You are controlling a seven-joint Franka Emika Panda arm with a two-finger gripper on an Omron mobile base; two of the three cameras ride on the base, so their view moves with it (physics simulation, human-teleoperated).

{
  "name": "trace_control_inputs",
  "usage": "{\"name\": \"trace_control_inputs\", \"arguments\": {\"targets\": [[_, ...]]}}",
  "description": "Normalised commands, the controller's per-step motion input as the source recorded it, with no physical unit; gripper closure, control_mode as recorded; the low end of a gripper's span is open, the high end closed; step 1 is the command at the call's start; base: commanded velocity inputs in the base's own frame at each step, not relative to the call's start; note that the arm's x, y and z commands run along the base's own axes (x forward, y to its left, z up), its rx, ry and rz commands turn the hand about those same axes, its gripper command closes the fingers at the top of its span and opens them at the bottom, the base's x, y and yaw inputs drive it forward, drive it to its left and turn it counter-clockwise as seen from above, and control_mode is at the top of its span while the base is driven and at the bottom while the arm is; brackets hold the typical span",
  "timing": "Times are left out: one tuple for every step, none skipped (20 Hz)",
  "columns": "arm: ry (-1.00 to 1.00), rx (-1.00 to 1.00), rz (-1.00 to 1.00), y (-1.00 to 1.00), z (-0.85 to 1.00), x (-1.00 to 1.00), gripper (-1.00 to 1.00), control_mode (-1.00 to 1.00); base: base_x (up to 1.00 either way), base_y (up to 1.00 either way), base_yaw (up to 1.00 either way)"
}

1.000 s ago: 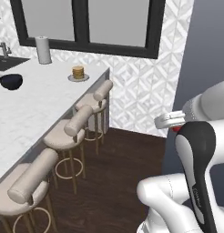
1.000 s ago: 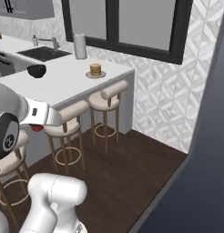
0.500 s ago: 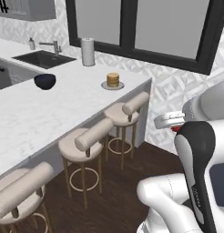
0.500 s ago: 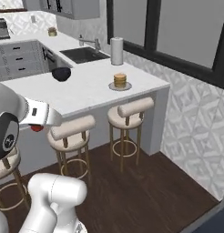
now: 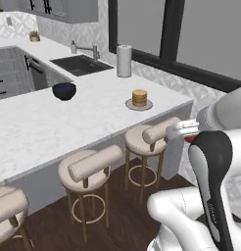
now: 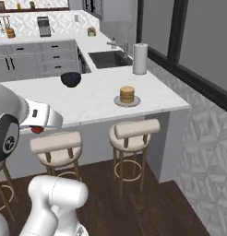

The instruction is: Take the strawberry from the fridge and place it on top of the pancake, located on the dining counter.

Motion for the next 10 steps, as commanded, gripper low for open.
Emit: {"name": "trace_control_inputs", "arguments": {"targets": [[0.00, 0.00, 0.00, 0.00, 0.00, 0.00, 1.00, 1.00, 1.00, -0.84, 0.42], [0.00, 0.00, 0.00, 0.00, 0.00, 0.00, 1.00, 1.00, 1.00, -0.70, 0.41], [0.00, 0.00, 0.00, 0.00, 0.00, 0.00, 1.00, 1.00, 1.00, -0.44, 0.37], [0.00, 0.00, 0.00, 0.00, 0.00, 0.00, 1.00, 1.00, 1.00, -0.25, 0.31], [0.00, 0.00, 0.00, 0.00, 0.00, 0.00, 1.00, 1.00, 1.00, 0.00, 0.26], [0.00, 0.00, 0.00, 0.00, 0.00, 0.00, 1.00, 1.00, 1.00, -0.09, 0.27], [0.00, 0.00, 0.00, 0.00, 0.00, 0.00, 1.00, 1.00, 1.00, -0.24, 0.28], [0.00, 0.00, 0.00, 0.00, 0.00, 0.00, 1.00, 1.00, 1.00, -0.49, 0.31], [0.00, 0.00, 0.00, 0.00, 0.00, 0.00, 1.00, 1.00, 0.90, -0.79, 0.35], [0.00, 0.00, 0.00, 0.00, 0.00, 0.00, 1.00, 1.00, 0.62, -0.96, 0.39]]}}
